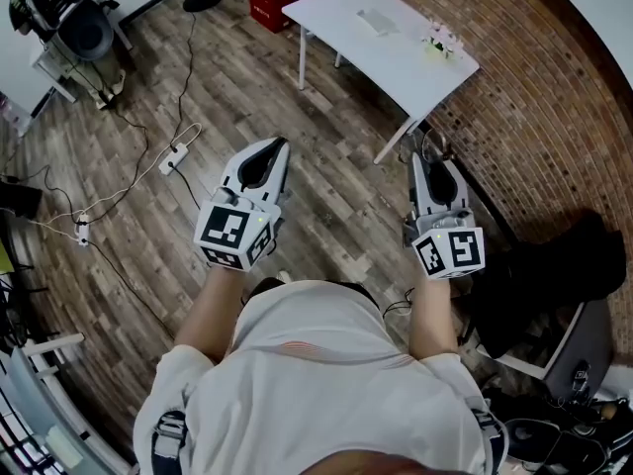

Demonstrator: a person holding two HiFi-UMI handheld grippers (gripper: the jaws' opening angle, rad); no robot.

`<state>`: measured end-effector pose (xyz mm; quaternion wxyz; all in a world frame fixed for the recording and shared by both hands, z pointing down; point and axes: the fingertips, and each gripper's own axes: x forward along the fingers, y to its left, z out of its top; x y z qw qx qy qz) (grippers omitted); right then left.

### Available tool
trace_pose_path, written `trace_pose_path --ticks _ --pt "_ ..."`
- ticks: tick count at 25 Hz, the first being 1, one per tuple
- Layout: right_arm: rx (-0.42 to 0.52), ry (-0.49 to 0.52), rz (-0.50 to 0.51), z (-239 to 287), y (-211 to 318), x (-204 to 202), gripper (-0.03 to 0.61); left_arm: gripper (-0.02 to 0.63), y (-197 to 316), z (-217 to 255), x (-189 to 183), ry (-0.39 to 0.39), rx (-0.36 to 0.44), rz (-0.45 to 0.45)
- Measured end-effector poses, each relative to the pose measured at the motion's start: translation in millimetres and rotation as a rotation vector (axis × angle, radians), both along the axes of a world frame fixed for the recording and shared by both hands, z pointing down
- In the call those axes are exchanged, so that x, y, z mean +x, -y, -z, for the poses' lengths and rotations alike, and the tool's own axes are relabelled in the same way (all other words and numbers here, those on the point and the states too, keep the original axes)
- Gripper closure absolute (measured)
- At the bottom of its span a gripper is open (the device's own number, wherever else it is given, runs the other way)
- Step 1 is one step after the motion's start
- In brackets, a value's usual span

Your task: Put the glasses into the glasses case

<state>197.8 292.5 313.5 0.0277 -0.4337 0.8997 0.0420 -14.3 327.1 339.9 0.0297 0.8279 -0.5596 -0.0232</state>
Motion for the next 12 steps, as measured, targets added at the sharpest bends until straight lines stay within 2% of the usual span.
trace_pose_path --ticks 6,12 --pt "-0.055 -0.005 0.021 -25.1 -7.3 -48.0 0.431 0.594 -9.2 -20.0 -47.4 -0.019 -0.044 0.007" --pt "-0.074 -0.074 0.035 -38.4 4.8 -64.6 0.431 0.594 6.1 -26.5 -58.9 -0.038 -0.028 0.004"
